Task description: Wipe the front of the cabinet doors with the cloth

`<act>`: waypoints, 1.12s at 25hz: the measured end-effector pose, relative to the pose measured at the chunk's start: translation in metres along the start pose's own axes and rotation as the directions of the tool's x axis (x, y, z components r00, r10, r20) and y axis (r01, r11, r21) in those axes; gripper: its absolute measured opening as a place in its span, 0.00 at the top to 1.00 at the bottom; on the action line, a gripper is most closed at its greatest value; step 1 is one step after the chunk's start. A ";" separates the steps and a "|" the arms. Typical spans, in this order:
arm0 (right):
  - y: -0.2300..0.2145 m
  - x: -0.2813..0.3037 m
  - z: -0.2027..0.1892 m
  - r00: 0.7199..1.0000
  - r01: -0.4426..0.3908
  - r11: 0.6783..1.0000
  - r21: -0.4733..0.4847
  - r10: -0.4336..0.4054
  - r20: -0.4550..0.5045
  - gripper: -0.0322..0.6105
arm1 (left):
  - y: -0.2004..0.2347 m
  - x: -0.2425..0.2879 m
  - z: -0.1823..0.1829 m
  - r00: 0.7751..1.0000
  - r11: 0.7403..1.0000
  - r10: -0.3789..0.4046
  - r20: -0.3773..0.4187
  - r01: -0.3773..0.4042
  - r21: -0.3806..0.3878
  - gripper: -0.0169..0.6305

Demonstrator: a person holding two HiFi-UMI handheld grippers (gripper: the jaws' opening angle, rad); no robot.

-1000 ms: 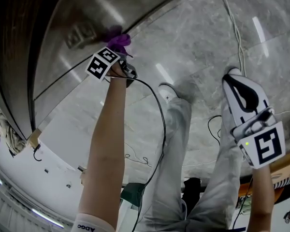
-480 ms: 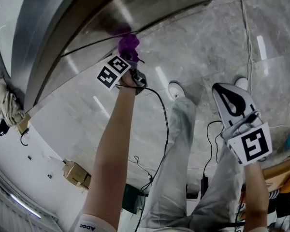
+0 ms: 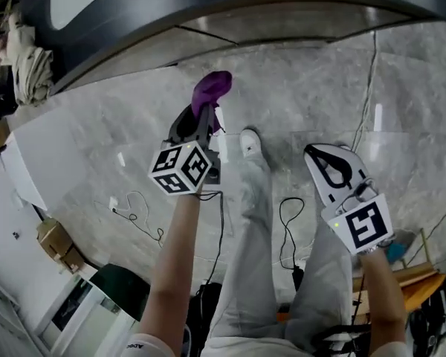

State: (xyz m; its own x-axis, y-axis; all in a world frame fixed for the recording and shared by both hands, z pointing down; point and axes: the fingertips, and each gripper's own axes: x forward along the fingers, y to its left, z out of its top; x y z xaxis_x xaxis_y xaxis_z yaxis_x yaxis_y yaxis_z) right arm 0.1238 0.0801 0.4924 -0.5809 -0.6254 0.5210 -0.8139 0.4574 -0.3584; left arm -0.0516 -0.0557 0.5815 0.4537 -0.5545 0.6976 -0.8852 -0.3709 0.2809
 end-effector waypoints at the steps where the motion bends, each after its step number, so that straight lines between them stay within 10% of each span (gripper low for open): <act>1: 0.003 -0.004 0.000 1.000 -0.003 1.000 -0.014 0.003 -0.023 0.91 | -0.001 -0.016 0.008 0.999 1.000 0.003 0.032 -0.003 -0.007 0.84; 10: 0.033 0.025 0.006 0.989 -0.020 0.979 -0.201 -0.010 -0.145 0.91 | 0.004 -0.089 0.034 0.982 0.994 -0.058 0.178 0.073 -0.077 0.84; 17: 0.094 0.103 0.080 0.999 -0.035 0.993 -0.115 0.037 0.015 0.91 | 0.046 -0.112 0.049 0.979 0.989 -0.148 0.137 0.146 0.023 0.84; 28: 0.048 0.080 0.137 0.982 0.045 0.999 0.004 -0.045 0.185 0.91 | 0.006 -0.075 0.091 0.960 0.970 -0.218 0.177 0.192 0.151 0.84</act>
State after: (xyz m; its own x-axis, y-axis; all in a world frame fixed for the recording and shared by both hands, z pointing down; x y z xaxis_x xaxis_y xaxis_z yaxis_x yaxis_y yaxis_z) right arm 0.0358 -0.0343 0.4109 -0.5366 -0.7512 0.3844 -0.8390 0.4264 -0.3380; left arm -0.0815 -0.0837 0.4706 0.6465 -0.5833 0.4918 -0.7556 -0.5786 0.3070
